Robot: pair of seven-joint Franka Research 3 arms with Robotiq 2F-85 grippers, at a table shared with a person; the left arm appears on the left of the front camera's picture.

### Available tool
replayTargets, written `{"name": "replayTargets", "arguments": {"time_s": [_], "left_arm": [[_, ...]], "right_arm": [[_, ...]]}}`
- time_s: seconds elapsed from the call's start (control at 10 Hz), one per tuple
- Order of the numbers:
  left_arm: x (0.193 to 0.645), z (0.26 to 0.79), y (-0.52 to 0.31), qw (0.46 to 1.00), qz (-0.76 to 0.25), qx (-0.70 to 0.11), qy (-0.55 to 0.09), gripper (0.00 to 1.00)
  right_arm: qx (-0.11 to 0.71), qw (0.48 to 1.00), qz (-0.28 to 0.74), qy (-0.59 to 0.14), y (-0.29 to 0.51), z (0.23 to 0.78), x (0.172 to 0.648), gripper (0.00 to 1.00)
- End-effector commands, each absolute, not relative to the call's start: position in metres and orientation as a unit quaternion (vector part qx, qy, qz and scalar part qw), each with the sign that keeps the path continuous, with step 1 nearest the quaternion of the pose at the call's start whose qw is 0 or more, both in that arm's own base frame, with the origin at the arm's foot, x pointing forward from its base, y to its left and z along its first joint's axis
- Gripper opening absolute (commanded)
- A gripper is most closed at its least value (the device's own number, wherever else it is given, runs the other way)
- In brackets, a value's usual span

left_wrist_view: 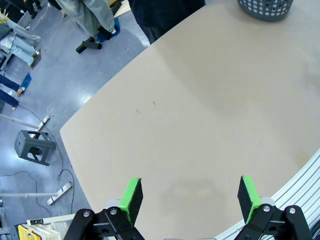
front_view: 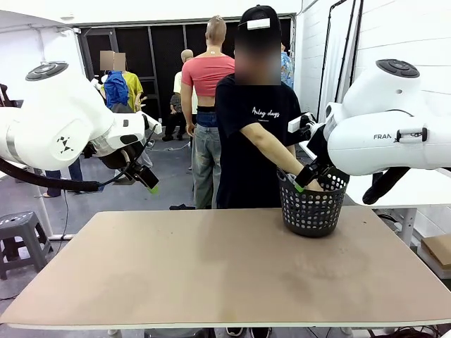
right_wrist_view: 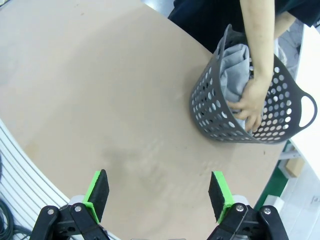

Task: Fold the training pants.
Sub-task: Grab both ends of the Training pants handed by a person.

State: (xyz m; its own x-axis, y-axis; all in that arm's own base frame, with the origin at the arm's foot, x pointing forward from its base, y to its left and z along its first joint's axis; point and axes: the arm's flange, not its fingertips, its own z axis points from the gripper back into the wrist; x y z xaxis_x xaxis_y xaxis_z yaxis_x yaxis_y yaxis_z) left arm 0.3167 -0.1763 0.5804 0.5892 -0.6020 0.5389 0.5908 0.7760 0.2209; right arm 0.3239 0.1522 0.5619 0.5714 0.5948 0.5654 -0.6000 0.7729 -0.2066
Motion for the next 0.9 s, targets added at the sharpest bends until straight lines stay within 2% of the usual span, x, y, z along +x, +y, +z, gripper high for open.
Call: {"name": "replayTargets", "arguments": {"time_s": [0.0, 0.8], "left_arm": [[0.3171, 0.5799, -0.1759, 0.891, -0.338, 0.005, -0.304, 1.00], [0.3171, 0.5799, -0.1759, 0.891, -0.338, 0.005, -0.304, 1.00]], "right_arm": [[0.004, 0.887, 0.338, -0.316, 0.1524, 0.5621, 0.3240, 1.00], [0.004, 0.887, 0.338, -0.316, 0.1524, 0.5621, 0.3240, 1.00]]}}
